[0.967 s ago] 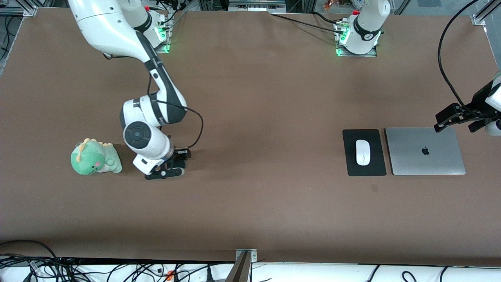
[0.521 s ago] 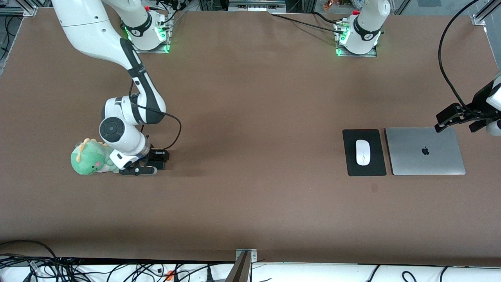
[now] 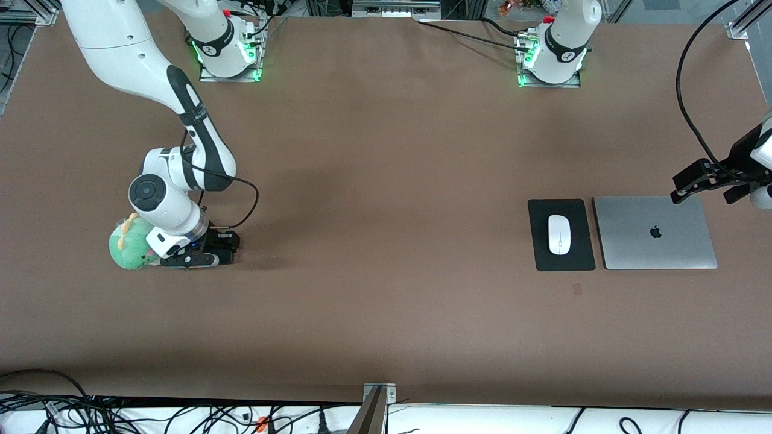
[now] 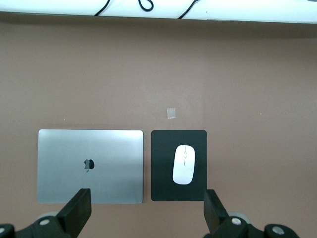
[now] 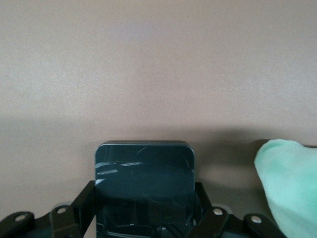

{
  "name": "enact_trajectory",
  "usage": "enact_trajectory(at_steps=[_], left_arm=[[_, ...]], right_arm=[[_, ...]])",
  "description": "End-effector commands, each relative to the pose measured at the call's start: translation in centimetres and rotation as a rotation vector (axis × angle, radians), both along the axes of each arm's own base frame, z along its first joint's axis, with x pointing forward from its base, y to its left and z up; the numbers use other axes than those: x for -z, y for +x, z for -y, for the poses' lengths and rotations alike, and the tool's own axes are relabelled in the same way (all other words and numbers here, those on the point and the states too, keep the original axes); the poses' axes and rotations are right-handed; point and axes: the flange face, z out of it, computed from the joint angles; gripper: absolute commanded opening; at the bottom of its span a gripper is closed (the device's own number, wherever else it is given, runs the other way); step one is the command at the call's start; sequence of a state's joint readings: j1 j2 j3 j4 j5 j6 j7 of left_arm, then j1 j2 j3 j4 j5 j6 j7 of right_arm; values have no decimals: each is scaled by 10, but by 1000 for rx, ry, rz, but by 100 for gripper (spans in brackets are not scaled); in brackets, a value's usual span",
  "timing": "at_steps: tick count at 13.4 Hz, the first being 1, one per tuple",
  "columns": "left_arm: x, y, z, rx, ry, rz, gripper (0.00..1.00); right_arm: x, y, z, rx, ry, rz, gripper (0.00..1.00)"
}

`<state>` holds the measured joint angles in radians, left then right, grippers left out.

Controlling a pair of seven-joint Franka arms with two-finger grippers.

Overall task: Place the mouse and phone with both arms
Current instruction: 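Carry the phone beside the green plush and lower it with the right gripper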

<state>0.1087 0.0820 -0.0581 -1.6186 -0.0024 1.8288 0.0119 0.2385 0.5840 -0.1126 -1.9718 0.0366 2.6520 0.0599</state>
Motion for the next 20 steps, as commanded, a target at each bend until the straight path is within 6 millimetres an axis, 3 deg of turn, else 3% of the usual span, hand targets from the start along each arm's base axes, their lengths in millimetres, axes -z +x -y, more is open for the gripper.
enact_trajectory(at_steps=[1, 5, 11, 14, 20], left_arm=[[-6, 0, -1, 4, 2, -3, 100], [-6, 0, -2, 2, 2, -2, 100], [-6, 0, -1, 4, 2, -3, 100], [-6, 0, -1, 4, 2, -2, 100], [-6, 0, 0, 5, 2, -4, 100]], right_arm=[[-7, -8, -1, -4, 17, 16, 100], [-22, 2, -5, -13, 21, 5, 100], [-105, 38, -10, 30, 84, -32, 100], [-154, 31, -6, 35, 98, -35, 100], [-252, 1, 33, 70, 116, -88, 100]])
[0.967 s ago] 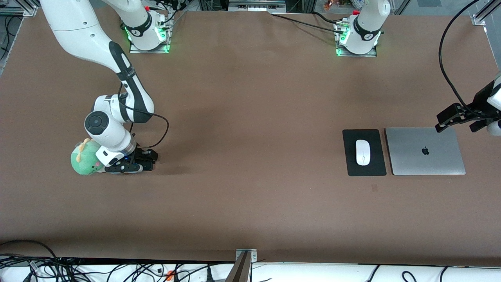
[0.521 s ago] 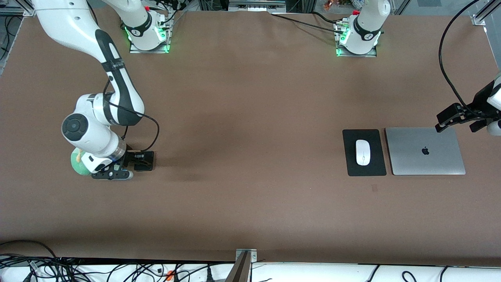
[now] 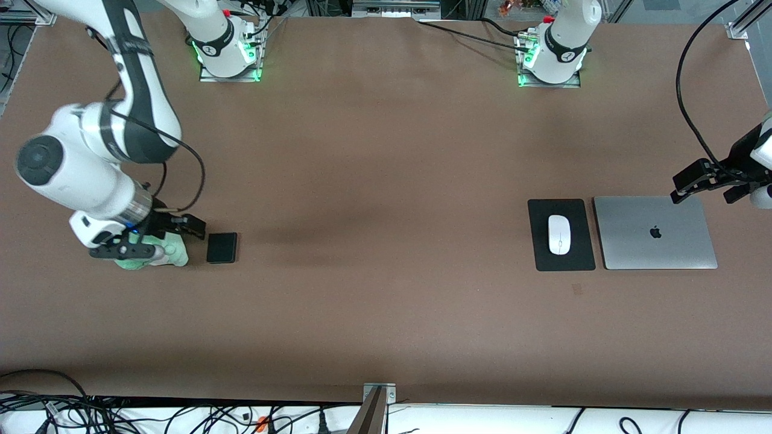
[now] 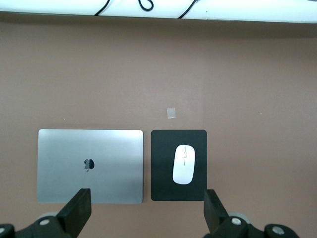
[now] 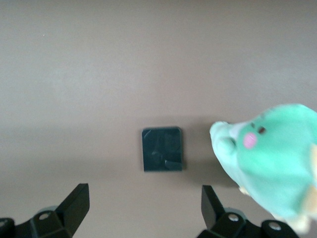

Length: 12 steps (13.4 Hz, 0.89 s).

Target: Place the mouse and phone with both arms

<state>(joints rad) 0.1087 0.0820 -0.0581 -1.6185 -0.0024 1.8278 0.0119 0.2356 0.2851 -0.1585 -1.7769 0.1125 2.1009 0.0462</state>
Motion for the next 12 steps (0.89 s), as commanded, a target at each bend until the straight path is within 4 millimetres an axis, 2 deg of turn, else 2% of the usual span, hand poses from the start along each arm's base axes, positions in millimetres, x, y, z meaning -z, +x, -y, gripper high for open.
enact_trajectory(at_steps=[1, 4, 5, 7, 9, 12], left_arm=[[-6, 0, 0, 5, 2, -3, 100], [-6, 0, 0, 5, 2, -3, 100], [-6, 0, 0, 5, 2, -3, 100], [-6, 0, 0, 5, 2, -3, 100], [-6, 0, 0, 5, 2, -3, 100], [-6, 0, 0, 5, 2, -3, 100]], right_arm=[[-45, -24, 22, -2, 27, -37, 100], [-94, -53, 46, -7, 38, -71, 100], [-102, -59, 54, -3, 30, -90, 100], [-129, -63, 63, -7, -7, -83, 100], [-152, -63, 62, -20, -39, -81, 100], [-175, -68, 61, -39, -97, -55, 100]])
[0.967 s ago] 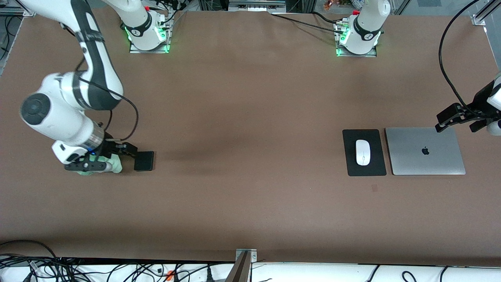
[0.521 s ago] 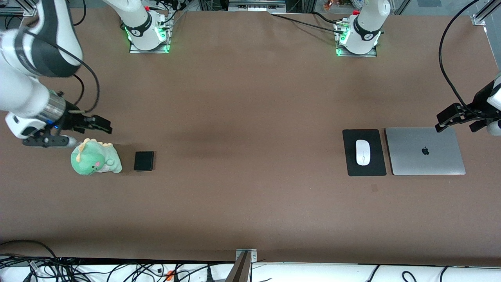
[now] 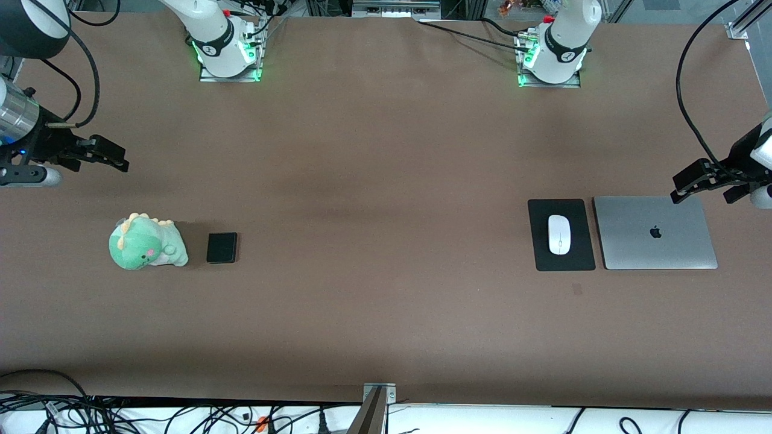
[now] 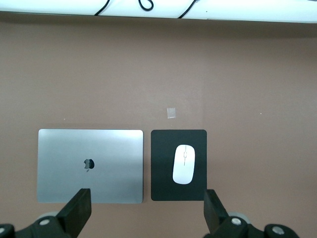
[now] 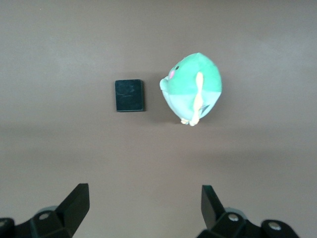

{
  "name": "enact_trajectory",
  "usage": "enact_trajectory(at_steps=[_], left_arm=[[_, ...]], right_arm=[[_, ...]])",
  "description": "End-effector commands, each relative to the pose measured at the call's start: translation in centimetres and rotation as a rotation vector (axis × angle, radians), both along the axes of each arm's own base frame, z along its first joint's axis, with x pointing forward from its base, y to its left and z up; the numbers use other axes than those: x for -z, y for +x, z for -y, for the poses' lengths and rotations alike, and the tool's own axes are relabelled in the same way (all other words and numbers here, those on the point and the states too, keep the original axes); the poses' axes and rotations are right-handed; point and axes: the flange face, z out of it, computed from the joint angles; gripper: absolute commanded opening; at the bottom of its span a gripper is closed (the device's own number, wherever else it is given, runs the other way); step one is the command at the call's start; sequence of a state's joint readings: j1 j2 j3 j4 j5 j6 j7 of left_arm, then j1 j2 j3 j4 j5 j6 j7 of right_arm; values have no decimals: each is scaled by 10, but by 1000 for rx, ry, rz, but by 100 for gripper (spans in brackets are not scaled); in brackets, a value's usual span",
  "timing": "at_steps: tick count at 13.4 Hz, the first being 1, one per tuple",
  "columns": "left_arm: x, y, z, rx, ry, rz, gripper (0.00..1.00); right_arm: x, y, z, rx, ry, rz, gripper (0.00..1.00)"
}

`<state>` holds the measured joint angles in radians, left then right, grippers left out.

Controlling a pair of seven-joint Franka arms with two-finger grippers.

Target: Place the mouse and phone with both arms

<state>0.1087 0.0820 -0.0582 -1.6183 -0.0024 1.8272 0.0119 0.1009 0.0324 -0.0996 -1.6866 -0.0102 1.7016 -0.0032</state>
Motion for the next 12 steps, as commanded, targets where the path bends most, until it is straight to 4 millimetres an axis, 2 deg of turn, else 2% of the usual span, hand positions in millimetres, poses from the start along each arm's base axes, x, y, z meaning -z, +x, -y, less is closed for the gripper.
enact_trajectory(at_steps=[1, 4, 12], left_arm=[[-6, 0, -1, 5, 2, -3, 100], [-6, 0, -1, 5, 2, -3, 100], [-5, -1, 0, 7, 2, -15, 100]], right_arm=[[-22, -5, 0, -17, -26, 14, 100], [-45, 2, 1, -6, -20, 59, 100], [-50, -1, -1, -7, -16, 51, 100]])
